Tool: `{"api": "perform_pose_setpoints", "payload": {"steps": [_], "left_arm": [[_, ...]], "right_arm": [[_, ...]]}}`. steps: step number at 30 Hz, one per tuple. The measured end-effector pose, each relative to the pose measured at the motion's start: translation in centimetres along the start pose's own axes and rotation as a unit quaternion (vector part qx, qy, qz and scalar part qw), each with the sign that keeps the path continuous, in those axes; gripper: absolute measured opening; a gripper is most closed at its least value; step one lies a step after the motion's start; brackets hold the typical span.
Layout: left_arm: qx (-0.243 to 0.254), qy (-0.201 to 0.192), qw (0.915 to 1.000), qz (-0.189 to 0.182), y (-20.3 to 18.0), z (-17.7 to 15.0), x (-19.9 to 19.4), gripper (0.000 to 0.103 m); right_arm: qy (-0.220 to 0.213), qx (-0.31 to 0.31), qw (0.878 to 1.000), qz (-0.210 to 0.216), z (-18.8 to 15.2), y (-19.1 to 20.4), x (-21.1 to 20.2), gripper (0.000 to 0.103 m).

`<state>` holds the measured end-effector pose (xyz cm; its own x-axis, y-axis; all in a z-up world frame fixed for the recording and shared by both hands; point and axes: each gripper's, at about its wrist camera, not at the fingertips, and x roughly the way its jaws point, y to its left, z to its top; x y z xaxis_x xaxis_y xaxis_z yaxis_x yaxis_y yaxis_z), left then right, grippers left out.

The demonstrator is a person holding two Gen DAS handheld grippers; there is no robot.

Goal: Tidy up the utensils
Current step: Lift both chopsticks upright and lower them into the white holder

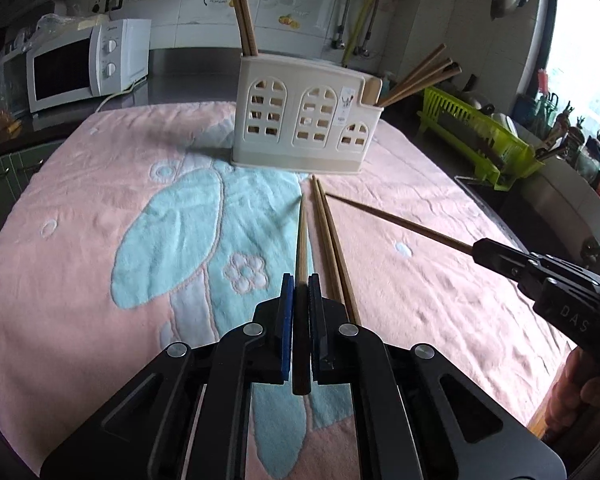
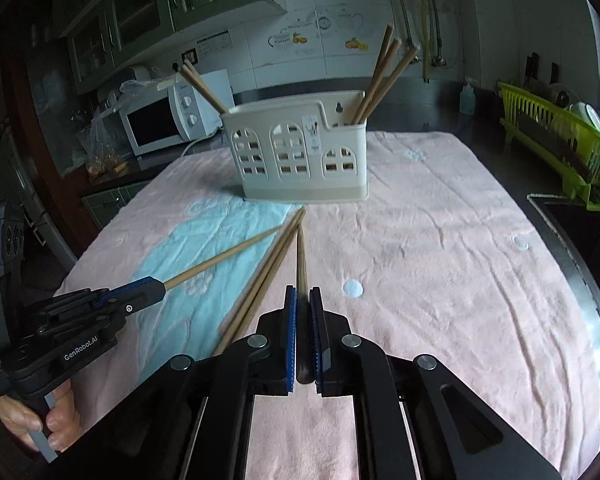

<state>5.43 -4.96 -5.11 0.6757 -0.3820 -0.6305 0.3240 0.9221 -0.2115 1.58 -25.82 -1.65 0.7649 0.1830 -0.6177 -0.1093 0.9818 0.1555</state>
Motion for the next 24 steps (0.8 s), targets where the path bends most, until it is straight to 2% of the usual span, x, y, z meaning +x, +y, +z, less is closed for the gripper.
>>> {"api": "perform_pose_setpoints", "payload": {"steps": [6, 14, 24], "left_arm": [[0.009, -0.035, 0.9993, 0.0, 0.5, 2.5, -0.8, 0.006], [0.02, -0.046, 0.9987, -0.01, 1.0, 6.0, -1.1, 0.005], [0.042, -0.068, 0.9968, -0.01, 0.4, 13.0, -1.7, 0.005]], "right_arm": [[-0.036, -0.014, 0.999, 0.005, 3.8, -0.1, -1.1, 0.007], [-0.042, -0.019, 0.998, 0.031, 8.0, -1.0, -0.8, 0.006], [-0.055, -0.049, 0.996, 0.058, 15.3, -2.4, -3.9, 0.007]]}}
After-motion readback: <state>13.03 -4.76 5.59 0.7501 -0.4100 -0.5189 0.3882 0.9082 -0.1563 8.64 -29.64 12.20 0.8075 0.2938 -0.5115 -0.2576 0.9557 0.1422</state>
